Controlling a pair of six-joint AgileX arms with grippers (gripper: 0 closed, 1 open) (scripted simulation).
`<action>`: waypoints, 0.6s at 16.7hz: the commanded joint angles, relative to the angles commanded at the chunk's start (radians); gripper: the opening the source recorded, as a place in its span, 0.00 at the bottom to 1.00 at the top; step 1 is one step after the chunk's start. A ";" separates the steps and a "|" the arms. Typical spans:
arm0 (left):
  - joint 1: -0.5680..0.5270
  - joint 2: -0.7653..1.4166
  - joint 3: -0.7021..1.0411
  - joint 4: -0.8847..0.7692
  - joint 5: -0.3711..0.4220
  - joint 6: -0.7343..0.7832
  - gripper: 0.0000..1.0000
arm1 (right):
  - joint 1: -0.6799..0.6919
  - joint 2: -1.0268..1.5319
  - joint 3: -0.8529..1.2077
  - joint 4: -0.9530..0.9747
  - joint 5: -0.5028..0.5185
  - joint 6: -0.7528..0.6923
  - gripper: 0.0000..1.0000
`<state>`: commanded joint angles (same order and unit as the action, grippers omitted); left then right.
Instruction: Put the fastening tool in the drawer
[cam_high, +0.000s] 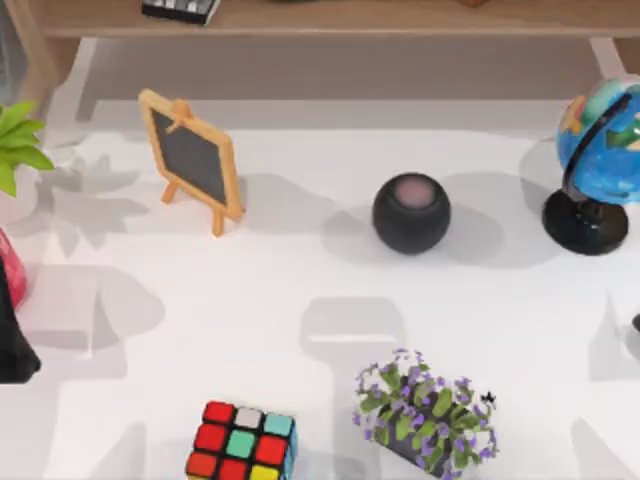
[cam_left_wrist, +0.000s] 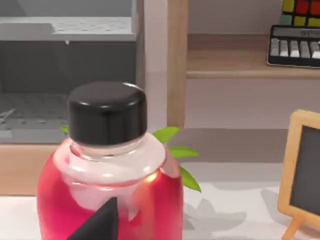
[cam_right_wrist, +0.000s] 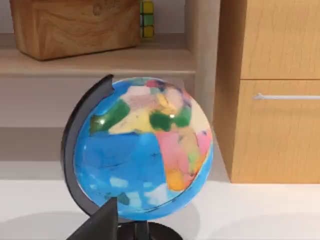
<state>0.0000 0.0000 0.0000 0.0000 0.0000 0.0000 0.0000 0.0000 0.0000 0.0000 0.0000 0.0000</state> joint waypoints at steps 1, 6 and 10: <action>0.000 0.000 0.000 0.000 0.000 0.000 1.00 | 0.000 0.000 0.000 0.000 0.000 0.000 1.00; 0.000 0.000 0.000 0.000 0.000 0.000 1.00 | -0.035 0.103 0.070 0.076 -0.016 -0.090 1.00; 0.000 0.000 0.000 0.000 0.000 0.000 1.00 | -0.100 0.372 0.220 0.240 -0.067 -0.296 1.00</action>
<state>0.0000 0.0000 0.0000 0.0000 0.0000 0.0000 -0.0996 0.3721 0.2196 0.2399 -0.0669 -0.2962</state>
